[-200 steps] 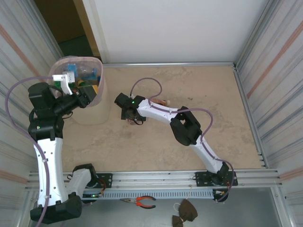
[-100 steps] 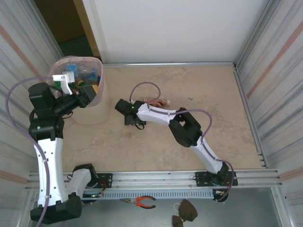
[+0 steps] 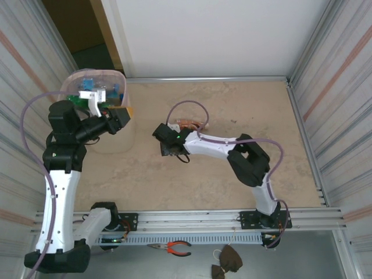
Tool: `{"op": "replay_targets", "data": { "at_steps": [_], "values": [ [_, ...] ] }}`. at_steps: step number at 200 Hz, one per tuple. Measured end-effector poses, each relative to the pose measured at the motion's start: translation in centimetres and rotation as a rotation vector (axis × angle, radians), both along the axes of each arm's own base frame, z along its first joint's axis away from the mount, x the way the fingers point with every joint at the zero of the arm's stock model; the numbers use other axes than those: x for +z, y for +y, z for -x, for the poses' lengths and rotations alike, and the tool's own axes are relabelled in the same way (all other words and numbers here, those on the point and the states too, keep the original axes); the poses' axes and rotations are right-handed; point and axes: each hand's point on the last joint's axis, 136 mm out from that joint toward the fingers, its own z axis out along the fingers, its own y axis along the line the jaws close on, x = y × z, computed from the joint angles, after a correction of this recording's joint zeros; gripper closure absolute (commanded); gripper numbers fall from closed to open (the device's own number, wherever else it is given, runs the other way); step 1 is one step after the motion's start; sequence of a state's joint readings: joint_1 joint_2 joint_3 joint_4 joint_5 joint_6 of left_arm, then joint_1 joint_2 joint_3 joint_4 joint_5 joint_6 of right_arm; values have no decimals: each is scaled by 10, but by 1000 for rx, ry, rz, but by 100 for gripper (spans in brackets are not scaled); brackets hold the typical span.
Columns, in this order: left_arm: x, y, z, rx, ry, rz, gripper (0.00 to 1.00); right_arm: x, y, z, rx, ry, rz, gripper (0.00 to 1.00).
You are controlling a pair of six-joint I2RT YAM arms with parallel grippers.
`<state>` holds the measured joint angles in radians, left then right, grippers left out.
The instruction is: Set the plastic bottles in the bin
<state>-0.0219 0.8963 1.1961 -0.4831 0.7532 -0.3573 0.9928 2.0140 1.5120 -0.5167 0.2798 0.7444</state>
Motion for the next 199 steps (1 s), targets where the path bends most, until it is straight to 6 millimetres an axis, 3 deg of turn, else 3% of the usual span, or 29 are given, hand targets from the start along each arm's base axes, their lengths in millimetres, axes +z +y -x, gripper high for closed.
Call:
{"op": "replay_targets", "data": {
  "at_steps": [80, 92, 115, 138, 167, 199],
  "values": [
    [-6, -46, -24, -120, 41, -38, 54, 120, -30, 25, 258, -297, -181, 43],
    [-5, -57, -26, -143, 46, -42, 48, 135, -36, 27, 285, -348, -196, 44],
    [-4, -77, -29, -162, 56, -55, 26, 165, -45, 25, 314, -454, -228, 44],
    [-3, -100, -28, -169, 69, -70, 14, 188, -53, 21, 316, -536, -261, 45],
    [-9, -119, -25, -151, 103, -76, 13, 215, -59, 15, 297, -615, -311, 45],
    [-17, -122, -29, -77, 148, -67, 13, 237, -61, 13, 287, -666, -366, 46]
  ]
}}
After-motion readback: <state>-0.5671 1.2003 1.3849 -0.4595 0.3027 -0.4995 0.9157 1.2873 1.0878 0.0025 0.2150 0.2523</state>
